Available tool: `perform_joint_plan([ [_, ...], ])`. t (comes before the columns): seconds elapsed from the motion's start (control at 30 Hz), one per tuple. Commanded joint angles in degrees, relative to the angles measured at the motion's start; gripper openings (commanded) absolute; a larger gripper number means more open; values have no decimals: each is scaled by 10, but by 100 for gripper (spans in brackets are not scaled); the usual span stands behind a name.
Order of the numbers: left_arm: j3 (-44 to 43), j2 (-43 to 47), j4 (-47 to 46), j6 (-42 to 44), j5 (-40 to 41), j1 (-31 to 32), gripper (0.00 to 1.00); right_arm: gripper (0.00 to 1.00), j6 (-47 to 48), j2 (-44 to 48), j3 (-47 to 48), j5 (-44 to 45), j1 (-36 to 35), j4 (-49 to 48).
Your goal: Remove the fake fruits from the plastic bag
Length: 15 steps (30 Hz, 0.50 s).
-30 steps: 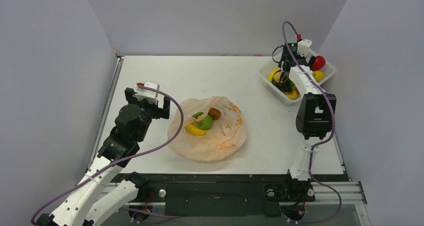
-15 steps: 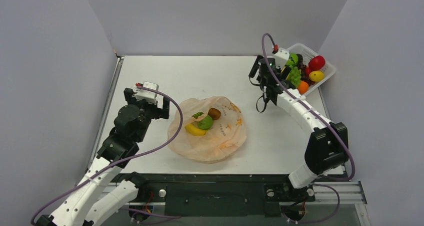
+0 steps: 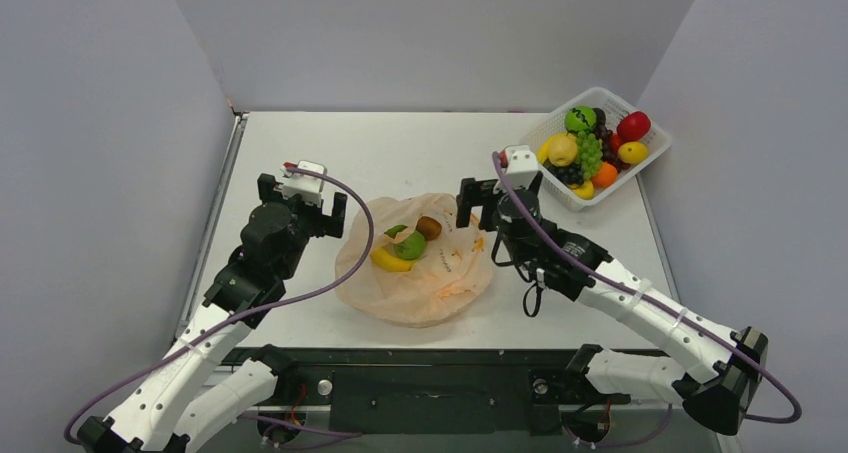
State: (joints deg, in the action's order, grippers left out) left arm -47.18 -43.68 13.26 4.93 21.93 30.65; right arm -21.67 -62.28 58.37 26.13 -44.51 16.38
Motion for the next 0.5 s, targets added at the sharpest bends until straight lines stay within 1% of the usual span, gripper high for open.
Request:
perform_joint_plan([
  [0.0, -2, -13, -21, -1, 9, 1, 98, 93, 22, -5, -7, 12, -94, -24],
  [0.1, 0, -16, -21, 3, 18, 1, 98, 91, -23, -31, -23, 5, -139, -62],
  [0.23, 2, -10, -21, 8, 31, 1, 98, 88, -33, -75, -44, -5, -176, -115],
  [0.37, 6, -7, -24, 9, 37, 1, 98, 89, -60, -121, -57, -2, -182, -166],
  [0.47, 5, -13, -23, 10, 37, 2, 98, 90, -75, -159, -56, -18, -183, -199],
])
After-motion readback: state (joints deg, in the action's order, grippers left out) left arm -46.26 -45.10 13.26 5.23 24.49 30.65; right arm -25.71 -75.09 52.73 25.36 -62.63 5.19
